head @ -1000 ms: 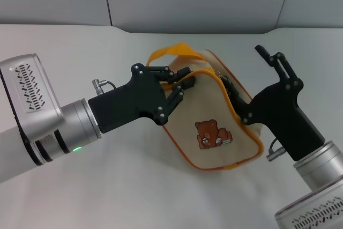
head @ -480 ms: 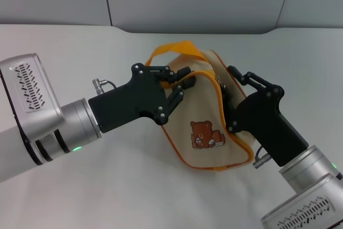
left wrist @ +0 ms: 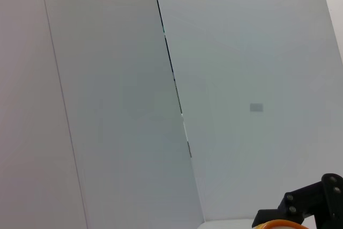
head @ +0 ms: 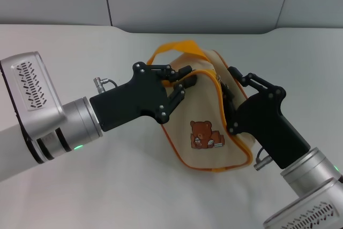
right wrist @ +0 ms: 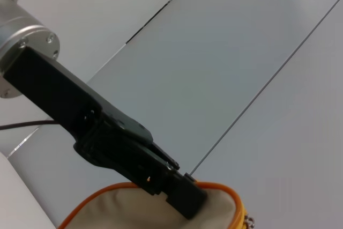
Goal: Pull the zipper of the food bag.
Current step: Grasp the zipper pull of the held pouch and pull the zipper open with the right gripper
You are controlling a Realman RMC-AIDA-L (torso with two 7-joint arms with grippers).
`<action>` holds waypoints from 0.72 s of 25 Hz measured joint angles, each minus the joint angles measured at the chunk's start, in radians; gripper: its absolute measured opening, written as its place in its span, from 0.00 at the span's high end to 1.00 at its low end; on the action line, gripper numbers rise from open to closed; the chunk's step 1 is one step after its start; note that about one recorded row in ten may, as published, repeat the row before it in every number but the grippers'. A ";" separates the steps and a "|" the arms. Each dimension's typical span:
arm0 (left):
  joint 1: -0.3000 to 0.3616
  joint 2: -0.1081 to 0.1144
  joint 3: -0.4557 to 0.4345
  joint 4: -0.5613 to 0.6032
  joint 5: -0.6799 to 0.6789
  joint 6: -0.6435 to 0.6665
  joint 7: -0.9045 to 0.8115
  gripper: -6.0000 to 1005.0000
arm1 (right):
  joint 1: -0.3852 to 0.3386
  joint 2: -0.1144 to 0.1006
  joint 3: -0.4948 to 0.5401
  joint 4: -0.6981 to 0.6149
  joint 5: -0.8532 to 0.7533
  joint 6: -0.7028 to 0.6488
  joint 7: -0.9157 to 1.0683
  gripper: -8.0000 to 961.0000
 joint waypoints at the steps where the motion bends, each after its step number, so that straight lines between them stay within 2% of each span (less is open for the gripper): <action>1: -0.001 0.000 0.000 -0.001 0.000 0.000 0.000 0.89 | 0.000 0.000 0.000 0.000 -0.001 0.000 0.000 0.73; 16: -0.003 0.000 -0.001 -0.003 -0.002 -0.002 0.000 0.89 | -0.029 0.000 0.009 0.016 -0.016 -0.012 -0.062 0.79; 18: -0.004 0.000 0.000 -0.003 -0.002 -0.002 0.000 0.89 | -0.029 0.000 0.009 0.016 -0.016 -0.012 -0.063 0.99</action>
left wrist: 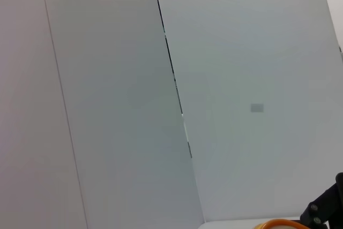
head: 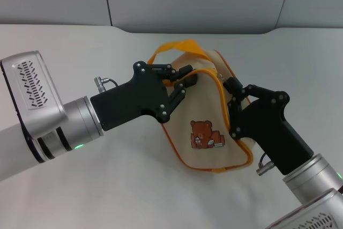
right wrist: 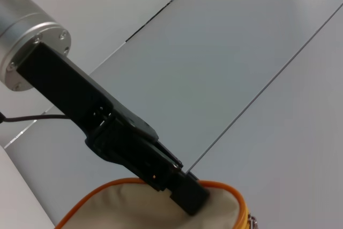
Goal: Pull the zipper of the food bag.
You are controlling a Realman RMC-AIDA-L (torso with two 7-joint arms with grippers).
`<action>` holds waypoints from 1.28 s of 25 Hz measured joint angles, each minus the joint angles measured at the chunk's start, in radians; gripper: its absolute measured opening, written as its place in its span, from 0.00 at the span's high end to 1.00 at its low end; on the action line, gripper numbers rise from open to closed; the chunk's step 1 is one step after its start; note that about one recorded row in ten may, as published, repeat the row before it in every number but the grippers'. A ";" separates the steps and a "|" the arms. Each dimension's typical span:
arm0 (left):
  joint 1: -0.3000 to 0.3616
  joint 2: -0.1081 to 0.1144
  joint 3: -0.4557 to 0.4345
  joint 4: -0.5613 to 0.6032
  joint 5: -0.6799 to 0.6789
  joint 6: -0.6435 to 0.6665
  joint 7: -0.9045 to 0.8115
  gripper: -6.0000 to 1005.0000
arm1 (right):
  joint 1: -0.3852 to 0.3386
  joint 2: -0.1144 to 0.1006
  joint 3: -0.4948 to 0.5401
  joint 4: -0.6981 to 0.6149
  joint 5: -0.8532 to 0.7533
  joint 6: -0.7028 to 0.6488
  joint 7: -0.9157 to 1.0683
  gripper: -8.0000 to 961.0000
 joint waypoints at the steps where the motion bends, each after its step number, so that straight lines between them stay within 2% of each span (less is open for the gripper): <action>1: 0.000 0.000 0.000 0.000 0.000 0.000 0.000 0.89 | 0.000 0.000 0.000 0.000 0.000 0.000 0.000 0.99; 7: 0.000 0.000 -0.006 0.003 0.000 -0.001 -0.004 0.89 | -0.021 0.000 0.000 0.006 0.002 -0.003 -0.040 0.99; 12: -0.005 0.000 -0.003 0.023 0.000 -0.008 -0.029 0.89 | -0.150 -0.005 -0.008 0.004 0.001 -0.052 -0.054 0.99; 15: -0.009 0.000 -0.006 0.025 -0.001 -0.024 -0.030 0.89 | -0.282 -0.006 -0.008 -0.040 0.005 -0.089 -0.027 0.99; 20: -0.009 0.000 -0.009 0.028 -0.004 -0.033 -0.030 0.89 | -0.346 -0.002 -0.006 -0.105 0.008 -0.139 0.077 0.99; 27: 0.015 0.000 -0.020 0.030 -0.006 -0.031 -0.029 0.99 | -0.347 -0.004 -0.007 -0.122 0.010 -0.264 0.217 0.99; 29: 0.040 0.000 -0.031 0.030 -0.007 -0.025 -0.033 0.99 | -0.336 -0.008 -0.007 -0.123 0.009 -0.296 0.321 0.94; 30: 0.050 0.001 -0.031 0.031 -0.006 -0.020 -0.040 0.99 | -0.313 -0.015 -0.006 -0.139 0.007 -0.315 0.472 0.91; 31: 0.067 0.004 -0.028 0.035 -0.004 -0.011 -0.060 0.99 | -0.313 -0.015 -0.006 -0.139 0.007 -0.315 0.472 0.88; 32: 0.082 0.007 -0.016 0.042 0.000 -0.002 -0.085 0.99 | -0.292 -0.022 -0.008 -0.159 0.003 -0.325 0.575 0.85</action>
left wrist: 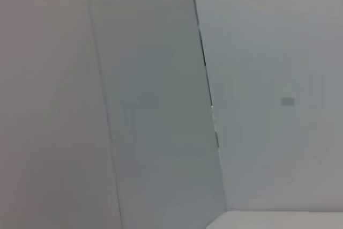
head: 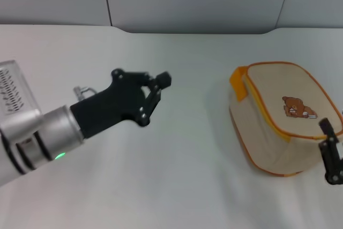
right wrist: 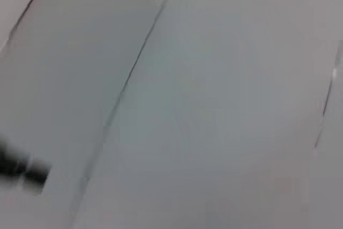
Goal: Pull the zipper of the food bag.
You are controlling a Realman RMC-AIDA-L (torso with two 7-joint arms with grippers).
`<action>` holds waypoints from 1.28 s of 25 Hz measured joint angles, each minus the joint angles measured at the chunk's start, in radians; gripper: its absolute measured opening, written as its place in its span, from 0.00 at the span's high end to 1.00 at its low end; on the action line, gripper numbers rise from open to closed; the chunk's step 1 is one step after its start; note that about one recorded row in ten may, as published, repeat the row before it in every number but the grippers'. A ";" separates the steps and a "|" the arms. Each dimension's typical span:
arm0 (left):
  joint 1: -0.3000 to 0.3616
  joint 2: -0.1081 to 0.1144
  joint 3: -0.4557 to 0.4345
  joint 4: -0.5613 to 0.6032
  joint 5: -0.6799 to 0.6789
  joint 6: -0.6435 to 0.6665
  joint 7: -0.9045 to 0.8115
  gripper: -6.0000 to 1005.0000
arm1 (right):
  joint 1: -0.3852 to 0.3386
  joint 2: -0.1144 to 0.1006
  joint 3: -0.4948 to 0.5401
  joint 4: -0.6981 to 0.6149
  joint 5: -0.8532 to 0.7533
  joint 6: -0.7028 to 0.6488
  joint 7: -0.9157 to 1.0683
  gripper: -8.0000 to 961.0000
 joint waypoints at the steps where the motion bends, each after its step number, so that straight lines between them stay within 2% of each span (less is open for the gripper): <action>1: 0.012 0.002 0.015 0.010 0.002 0.006 -0.025 0.99 | 0.022 -0.009 -0.008 -0.032 -0.011 -0.006 0.113 0.82; 2: 0.034 0.004 0.048 0.035 0.003 0.013 -0.062 0.99 | 0.049 -0.019 -0.018 -0.077 -0.029 -0.013 0.251 0.71; 3: 0.059 0.005 0.092 0.067 0.004 0.020 -0.103 1.00 | 0.112 -0.031 -0.048 -0.218 -0.090 -0.029 0.571 0.61; 4: 0.078 0.005 0.127 0.097 0.004 0.024 -0.129 0.99 | 0.112 -0.031 -0.048 -0.218 -0.090 -0.029 0.571 0.56; 7: 0.156 0.005 0.268 0.216 0.005 0.046 -0.233 0.99 | 0.207 -0.031 -0.126 -0.461 -0.195 -0.066 0.992 0.41; 8: 0.165 0.006 0.285 0.233 0.005 0.048 -0.244 0.99 | 0.263 -0.029 -0.207 -0.567 -0.259 -0.105 1.178 0.36; 9: 0.180 0.009 0.310 0.256 0.005 0.053 -0.259 0.99 | 0.263 -0.029 -0.207 -0.567 -0.259 -0.105 1.178 0.35; 12: 0.211 0.025 0.359 0.302 0.005 0.080 -0.291 0.88 | 0.329 -0.029 -0.323 -0.650 -0.308 -0.152 1.303 0.30; 13: 0.219 0.037 0.363 0.305 0.005 0.102 -0.294 0.84 | 0.354 -0.028 -0.371 -0.671 -0.310 -0.157 1.317 0.28; 14: 0.219 0.037 0.363 0.305 0.005 0.102 -0.294 0.80 | 0.364 -0.027 -0.384 -0.677 -0.310 -0.155 1.317 0.26; 16: 0.226 0.048 0.362 0.305 0.005 0.127 -0.295 0.73 | 0.372 -0.025 -0.394 -0.681 -0.311 -0.152 1.316 0.23; 18: 0.235 0.053 0.362 0.307 0.005 0.145 -0.295 0.65 | 0.383 -0.013 -0.405 -0.703 -0.312 -0.144 1.300 0.19; 24: 0.245 0.060 0.366 0.305 0.005 0.171 -0.297 0.44 | 0.385 0.004 -0.407 -0.737 -0.312 -0.143 1.276 0.13; 32: 0.247 0.061 0.367 0.305 0.005 0.171 -0.297 0.22 | 0.385 0.007 -0.408 -0.746 -0.310 -0.138 1.258 0.12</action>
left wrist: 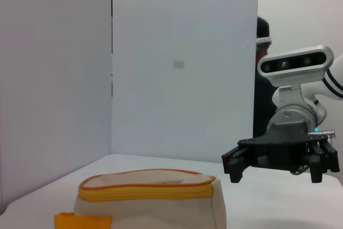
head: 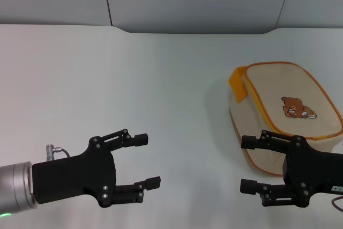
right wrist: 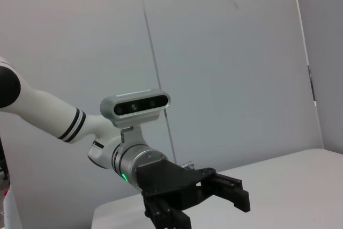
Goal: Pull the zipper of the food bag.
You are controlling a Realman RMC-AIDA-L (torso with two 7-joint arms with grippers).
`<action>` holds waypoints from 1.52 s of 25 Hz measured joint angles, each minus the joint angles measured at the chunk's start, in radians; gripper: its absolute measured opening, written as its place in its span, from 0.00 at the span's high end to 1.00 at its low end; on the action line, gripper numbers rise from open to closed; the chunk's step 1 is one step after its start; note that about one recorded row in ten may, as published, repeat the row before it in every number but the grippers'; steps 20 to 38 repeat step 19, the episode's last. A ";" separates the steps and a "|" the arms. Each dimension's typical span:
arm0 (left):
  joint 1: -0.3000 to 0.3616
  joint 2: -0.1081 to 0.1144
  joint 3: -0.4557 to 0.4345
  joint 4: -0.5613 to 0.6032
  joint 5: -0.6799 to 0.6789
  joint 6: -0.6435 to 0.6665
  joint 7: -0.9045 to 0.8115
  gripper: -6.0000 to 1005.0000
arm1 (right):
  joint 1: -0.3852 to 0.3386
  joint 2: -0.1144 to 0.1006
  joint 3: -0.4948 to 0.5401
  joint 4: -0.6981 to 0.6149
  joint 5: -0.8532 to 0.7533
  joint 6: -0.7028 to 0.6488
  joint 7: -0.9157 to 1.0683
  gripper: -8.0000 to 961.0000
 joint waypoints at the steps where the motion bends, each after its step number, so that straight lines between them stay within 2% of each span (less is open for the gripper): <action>1: 0.000 0.000 0.000 0.000 0.000 0.000 0.000 0.19 | 0.000 0.000 0.000 0.000 -0.001 0.004 -0.006 0.12; 38: 0.001 -0.003 -0.011 0.000 0.000 -0.007 -0.001 0.17 | -0.010 0.002 0.000 -0.001 -0.003 0.007 -0.045 0.12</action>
